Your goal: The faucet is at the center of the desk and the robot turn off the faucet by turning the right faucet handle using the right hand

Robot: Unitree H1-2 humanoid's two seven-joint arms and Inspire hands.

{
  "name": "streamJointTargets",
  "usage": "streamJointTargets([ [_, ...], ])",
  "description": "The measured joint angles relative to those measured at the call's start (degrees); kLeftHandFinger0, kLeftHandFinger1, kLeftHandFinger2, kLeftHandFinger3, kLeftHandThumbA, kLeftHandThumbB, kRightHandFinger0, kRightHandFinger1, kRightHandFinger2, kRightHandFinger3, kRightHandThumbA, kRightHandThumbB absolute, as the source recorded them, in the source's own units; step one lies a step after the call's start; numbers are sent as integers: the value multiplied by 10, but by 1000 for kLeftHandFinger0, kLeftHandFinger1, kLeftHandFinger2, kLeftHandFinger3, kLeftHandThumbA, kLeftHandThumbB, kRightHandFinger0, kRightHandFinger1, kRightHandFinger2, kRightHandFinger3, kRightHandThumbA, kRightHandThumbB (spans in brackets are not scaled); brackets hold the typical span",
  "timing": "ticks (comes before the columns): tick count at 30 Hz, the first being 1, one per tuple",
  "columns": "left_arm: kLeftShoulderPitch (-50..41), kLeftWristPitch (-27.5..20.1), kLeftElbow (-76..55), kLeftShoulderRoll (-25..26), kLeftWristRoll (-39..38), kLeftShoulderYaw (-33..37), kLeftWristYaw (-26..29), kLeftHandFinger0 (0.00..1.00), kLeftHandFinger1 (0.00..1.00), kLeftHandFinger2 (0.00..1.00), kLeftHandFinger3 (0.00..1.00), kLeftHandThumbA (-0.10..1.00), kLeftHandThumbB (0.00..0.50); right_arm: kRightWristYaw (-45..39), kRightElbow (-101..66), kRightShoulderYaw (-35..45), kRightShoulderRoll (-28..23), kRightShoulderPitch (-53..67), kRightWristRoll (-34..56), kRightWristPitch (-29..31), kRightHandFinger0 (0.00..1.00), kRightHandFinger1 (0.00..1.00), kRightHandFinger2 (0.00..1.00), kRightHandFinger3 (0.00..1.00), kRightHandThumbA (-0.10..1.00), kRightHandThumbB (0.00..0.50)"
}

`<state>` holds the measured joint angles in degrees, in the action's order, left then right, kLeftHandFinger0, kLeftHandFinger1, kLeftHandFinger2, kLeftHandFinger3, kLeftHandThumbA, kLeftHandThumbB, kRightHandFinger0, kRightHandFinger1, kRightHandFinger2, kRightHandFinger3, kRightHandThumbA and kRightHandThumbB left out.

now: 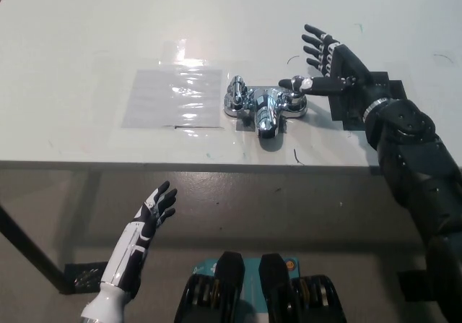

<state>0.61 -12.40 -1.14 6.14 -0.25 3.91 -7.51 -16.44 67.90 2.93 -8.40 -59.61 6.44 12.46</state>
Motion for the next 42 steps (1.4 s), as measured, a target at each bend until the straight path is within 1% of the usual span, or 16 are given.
streamJointTargets([
  [3,0,1,0,0,0,0,0,1000,1000,1000,1000,995,289,-1,0,0,-1,-3,-1,1,1000,1000,1000,1000,1000,323],
  [7,0,1,0,0,0,0,0,1000,1000,1000,1000,979,275,-3,-1,0,-1,-2,-1,1,1000,1000,1000,1000,1000,323],
  [8,0,1,0,0,0,0,0,1000,1000,1000,1000,977,273,-4,-1,0,0,-2,-1,1,1000,1000,1000,1000,1000,342],
  [10,0,1,0,0,0,0,0,1000,1000,1000,1000,980,273,-7,-1,1,1,-2,0,1,1000,1000,1000,1000,1000,350],
  [11,0,1,0,0,0,0,0,1000,1000,1000,1000,983,275,-9,-1,1,2,-2,1,1,1000,1000,1000,1000,1000,366],
  [13,1,1,0,0,0,0,0,1000,1000,1000,1000,989,272,-12,-1,3,6,-2,2,0,1000,1000,1000,1000,1000,371],
  [14,2,1,1,0,0,0,0,1000,1000,1000,1000,997,280,-13,-1,4,9,-2,3,1,1000,1000,1000,1000,1000,371],
  [17,3,1,1,0,0,0,0,1000,1000,1000,1000,995,265,-15,0,9,17,-1,5,2,1000,1000,1000,1000,1000,353],
  [20,3,1,1,0,0,0,0,1000,1000,1000,1000,989,274,-15,4,12,22,0,6,5,1000,1000,1000,1000,1000,346],
  [24,5,1,1,0,0,-1,0,1000,1000,1000,1000,993,267,-15,13,14,24,3,9,6,1000,1000,1000,1000,1000,338],
  [26,6,1,1,0,0,-2,0,1000,1000,1000,1000,989,277,-15,14,14,25,4,9,7,1000,1000,1000,1000,1000,355],
  [29,8,1,1,0,0,-3,0,1000,1000,1000,1000,988,279,-15,17,16,26,6,11,6,1000,1000,1000,1000,1000,351],
  [30,9,1,1,0,0,-3,0,1000,1000,1000,1000,988,279,-15,18,17,27,6,12,6,1000,1000,1000,1000,1000,367],
  [34,9,1,1,0,0,-3,0,1000,1000,1000,1000,988,283,-15,18,24,33,9,16,7,1000,1000,1000,1000,1000,382],
  [37,9,1,1,0,0,-3,0,1000,1000,1000,1000,993,295,-13,17,29,40,12,18,11,1000,1000,1000,1000,1000,371],
  [42,10,1,1,0,0,-3,0,1000,1000,1000,1000,996,284,2,1,40,51,21,18,21,1000,1000,1000,1000,1000,356],
])
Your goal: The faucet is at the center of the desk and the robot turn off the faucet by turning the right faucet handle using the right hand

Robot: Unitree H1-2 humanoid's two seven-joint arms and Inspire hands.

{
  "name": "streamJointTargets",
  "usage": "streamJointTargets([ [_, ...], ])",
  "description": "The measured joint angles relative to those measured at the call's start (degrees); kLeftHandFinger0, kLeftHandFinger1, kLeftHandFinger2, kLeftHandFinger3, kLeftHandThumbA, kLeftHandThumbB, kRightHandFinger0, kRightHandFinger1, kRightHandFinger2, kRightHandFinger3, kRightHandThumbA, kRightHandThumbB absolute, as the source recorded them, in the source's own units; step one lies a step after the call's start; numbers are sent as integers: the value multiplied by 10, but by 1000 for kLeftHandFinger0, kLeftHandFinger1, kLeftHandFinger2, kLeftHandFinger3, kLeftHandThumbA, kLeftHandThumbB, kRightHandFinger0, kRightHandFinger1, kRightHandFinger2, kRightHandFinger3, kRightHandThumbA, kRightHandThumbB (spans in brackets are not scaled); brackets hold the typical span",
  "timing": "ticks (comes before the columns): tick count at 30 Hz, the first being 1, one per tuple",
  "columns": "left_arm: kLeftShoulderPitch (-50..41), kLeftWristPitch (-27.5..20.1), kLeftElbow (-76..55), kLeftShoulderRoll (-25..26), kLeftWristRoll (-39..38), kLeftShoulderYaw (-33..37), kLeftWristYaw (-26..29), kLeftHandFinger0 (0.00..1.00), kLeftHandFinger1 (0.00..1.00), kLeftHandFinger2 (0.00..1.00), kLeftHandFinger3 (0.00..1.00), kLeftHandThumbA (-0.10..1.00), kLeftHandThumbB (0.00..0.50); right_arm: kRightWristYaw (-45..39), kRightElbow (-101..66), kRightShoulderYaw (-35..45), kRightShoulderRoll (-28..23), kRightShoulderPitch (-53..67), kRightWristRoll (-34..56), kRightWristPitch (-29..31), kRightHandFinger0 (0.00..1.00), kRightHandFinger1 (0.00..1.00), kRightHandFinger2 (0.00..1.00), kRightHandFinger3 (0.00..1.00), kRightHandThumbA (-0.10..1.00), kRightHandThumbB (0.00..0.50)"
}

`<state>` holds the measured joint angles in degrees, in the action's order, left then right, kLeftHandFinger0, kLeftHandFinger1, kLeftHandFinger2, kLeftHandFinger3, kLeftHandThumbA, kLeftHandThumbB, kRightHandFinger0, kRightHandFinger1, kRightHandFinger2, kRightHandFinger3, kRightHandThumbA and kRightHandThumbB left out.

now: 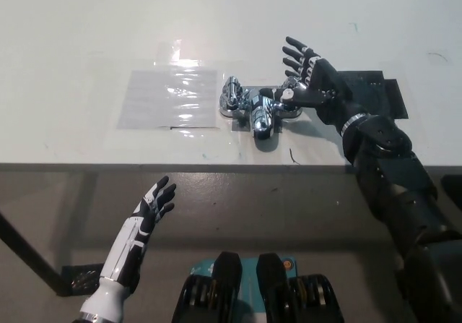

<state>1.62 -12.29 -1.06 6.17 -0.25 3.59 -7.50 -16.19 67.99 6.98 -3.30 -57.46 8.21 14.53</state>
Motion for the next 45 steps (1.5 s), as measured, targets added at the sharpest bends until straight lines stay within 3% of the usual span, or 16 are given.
streamJointTargets([
  [3,1,0,0,0,0,0,0,1000,1000,1000,1000,1000,300,19,-15,8,12,7,0,2,1000,1000,1000,1000,1000,344],
  [13,2,0,0,1,0,-1,0,1000,1000,1000,1000,994,284,114,-95,43,66,44,1,6,1000,1000,1000,1000,1000,345],
  [16,3,0,0,1,0,-1,0,1000,1000,1000,1000,1000,290,148,-116,50,86,49,0,11,1000,1000,1000,1000,1000,409],
  [19,3,0,0,1,0,-2,0,1000,1000,1000,1000,1000,299,189,-131,54,103,54,-4,13,1000,1000,1000,1000,1000,376],
  [21,3,0,0,1,0,-2,0,1000,1000,1000,1000,1000,296,220,-141,56,115,56,-5,13,1000,1000,1000,1000,1000,308],
  [23,3,1,0,1,0,-2,0,1000,1000,1000,1000,1000,297,248,-148,58,126,56,-8,14,1000,1000,1000,1000,1000,283],
  [32,4,1,0,2,0,-2,0,1000,1000,1000,1000,1000,294,360,-160,53,159,56,-37,25,1000,1000,1000,1000,1000,310],
  [43,9,1,0,4,0,-2,0,1000,1000,1000,1000,1000,299,419,-161,35,164,57,-54,36,1000,1000,1000,1000,1000,262],
  [44,9,1,0,4,0,-2,0,1000,1000,1000,1000,1000,298,422,-164,33,162,58,-56,40,1000,1000,1000,1000,1000,300],
  [45,9,1,0,5,0,-2,0,1000,1000,1000,1000,1000,295,424,-170,31,159,59,-58,45,1000,1000,1000,1000,1000,297],
])
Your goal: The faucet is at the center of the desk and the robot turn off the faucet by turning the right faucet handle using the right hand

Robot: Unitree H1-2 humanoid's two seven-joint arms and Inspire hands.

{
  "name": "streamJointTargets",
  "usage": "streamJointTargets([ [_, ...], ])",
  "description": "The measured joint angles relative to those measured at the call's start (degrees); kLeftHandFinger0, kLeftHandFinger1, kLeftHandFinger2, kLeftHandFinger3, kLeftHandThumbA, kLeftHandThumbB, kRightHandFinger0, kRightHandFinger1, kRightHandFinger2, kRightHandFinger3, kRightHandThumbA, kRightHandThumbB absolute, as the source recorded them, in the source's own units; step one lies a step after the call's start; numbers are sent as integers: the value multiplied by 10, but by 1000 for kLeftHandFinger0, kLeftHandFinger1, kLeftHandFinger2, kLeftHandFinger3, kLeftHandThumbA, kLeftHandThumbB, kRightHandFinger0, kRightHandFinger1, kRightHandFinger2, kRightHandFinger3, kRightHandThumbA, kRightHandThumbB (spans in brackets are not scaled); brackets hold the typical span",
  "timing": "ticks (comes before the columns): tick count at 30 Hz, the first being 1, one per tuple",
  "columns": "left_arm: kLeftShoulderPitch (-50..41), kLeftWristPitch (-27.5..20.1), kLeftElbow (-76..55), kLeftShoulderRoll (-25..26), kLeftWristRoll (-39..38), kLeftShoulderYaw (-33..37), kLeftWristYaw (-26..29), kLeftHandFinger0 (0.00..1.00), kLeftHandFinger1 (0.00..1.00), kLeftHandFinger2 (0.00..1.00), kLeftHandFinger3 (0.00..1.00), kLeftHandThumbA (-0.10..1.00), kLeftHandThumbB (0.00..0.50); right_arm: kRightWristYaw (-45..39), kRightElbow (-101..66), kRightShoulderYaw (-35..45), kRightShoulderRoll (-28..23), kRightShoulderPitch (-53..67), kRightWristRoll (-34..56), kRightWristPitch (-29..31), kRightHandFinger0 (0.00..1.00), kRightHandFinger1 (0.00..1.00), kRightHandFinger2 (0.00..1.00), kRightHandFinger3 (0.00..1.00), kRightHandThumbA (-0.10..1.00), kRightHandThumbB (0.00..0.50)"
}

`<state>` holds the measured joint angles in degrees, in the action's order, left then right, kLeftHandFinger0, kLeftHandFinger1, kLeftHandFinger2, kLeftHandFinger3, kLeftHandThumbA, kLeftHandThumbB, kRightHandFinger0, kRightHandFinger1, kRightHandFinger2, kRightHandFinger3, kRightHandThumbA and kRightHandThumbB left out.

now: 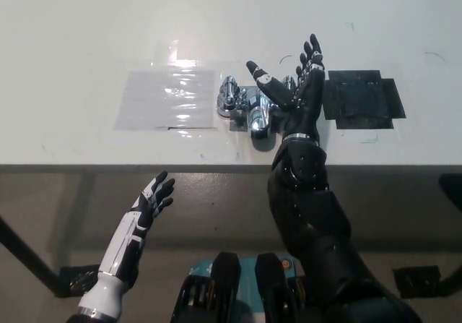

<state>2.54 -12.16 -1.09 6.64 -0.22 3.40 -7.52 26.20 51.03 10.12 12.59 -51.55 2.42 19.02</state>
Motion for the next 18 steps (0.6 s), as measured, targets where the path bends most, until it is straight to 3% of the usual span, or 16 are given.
streamJointTargets([
  [3,0,0,0,4,0,0,0,1000,1000,1000,1000,1000,293,3,-53,-7,-16,3,-13,9,1000,1000,1000,1000,1000,311],
  [5,0,0,0,4,0,0,0,1000,1000,1000,1000,1000,295,5,-80,-9,-23,4,-19,10,1000,1000,1000,1000,1000,351],
  [10,0,0,4,4,0,0,0,1000,1000,1000,1000,1000,289,6,-194,-11,-42,28,-37,5,1000,1000,1000,1000,1000,316],
  [13,-1,1,8,3,0,0,0,1000,1000,1000,1000,1000,288,4,-252,-12,-51,54,-40,2,1000,1000,1000,1000,1000,353],
  [18,-1,1,12,3,0,0,0,1000,1000,1000,1000,1000,285,-3,-358,-17,-63,120,-44,-3,1000,1000,1000,1000,1000,344],
])
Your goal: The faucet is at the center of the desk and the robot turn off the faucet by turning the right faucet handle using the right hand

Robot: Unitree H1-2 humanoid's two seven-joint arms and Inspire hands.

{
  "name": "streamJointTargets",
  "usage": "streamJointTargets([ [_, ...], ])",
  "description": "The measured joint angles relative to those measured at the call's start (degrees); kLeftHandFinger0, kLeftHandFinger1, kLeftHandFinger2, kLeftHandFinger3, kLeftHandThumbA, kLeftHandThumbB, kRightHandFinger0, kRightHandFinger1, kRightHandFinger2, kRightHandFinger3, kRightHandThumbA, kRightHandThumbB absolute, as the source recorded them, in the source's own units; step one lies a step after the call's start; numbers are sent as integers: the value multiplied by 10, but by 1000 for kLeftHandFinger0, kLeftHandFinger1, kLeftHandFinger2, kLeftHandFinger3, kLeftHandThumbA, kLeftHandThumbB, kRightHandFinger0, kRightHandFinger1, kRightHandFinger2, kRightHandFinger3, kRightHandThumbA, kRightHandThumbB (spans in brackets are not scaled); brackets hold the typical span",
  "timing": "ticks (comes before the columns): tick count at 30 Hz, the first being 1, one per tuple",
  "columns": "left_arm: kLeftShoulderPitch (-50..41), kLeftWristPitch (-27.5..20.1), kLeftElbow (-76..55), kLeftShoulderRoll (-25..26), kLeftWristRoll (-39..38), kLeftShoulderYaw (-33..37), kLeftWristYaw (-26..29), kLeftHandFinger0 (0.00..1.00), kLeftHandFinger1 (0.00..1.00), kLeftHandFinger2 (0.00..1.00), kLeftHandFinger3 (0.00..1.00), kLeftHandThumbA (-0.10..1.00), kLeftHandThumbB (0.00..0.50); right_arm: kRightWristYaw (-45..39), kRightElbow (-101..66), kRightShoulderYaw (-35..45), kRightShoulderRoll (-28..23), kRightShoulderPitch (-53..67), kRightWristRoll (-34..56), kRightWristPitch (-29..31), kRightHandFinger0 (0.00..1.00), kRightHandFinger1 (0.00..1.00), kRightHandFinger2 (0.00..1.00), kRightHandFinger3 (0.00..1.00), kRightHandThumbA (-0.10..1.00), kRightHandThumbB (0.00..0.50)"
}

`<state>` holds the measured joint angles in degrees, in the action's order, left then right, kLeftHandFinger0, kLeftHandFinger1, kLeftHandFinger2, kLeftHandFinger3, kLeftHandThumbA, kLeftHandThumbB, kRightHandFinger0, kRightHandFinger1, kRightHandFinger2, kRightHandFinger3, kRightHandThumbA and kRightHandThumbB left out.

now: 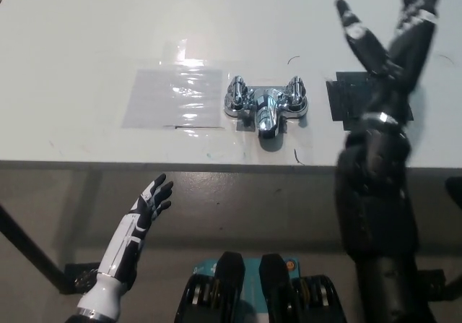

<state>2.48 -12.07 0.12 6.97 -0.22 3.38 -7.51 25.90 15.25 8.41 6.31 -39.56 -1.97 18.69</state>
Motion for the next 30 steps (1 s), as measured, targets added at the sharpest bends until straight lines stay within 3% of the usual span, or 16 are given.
streamJointTargets([
  [5,0,0,1,0,0,0,0,1000,1000,1000,1000,1000,283,-11,-72,-10,-17,59,0,-4,1000,1000,1000,1000,1000,355],
  [8,0,1,1,1,0,0,0,1000,1000,1000,1000,1000,266,-27,-153,-30,-47,140,0,-6,1000,1000,1000,1000,1000,291],
  [10,0,0,1,1,0,-1,0,1000,1000,1000,1000,1000,284,-39,-191,-47,-67,182,0,-6,1000,1000,1000,1000,1000,269],
  [13,1,1,0,5,0,-3,0,1000,1000,1000,1000,1000,289,-73,-250,-93,-117,278,-2,0,1000,1000,1000,1000,1000,286],
  [18,1,1,-8,22,0,-9,0,1000,1000,1000,1000,1000,288,-127,-243,-148,-177,390,-4,18,1000,1000,1000,1000,1000,208],
  [27,1,1,-11,27,-2,-10,0,1000,1000,1000,1000,1000,299,-179,-162,-165,-167,419,27,29,1000,1000,1000,1000,1000,214],
  [30,1,1,-11,28,-4,-10,0,1000,1000,1000,1000,1000,264,-190,-137,-165,-153,419,40,30,1000,1000,1000,1000,1000,212],
])
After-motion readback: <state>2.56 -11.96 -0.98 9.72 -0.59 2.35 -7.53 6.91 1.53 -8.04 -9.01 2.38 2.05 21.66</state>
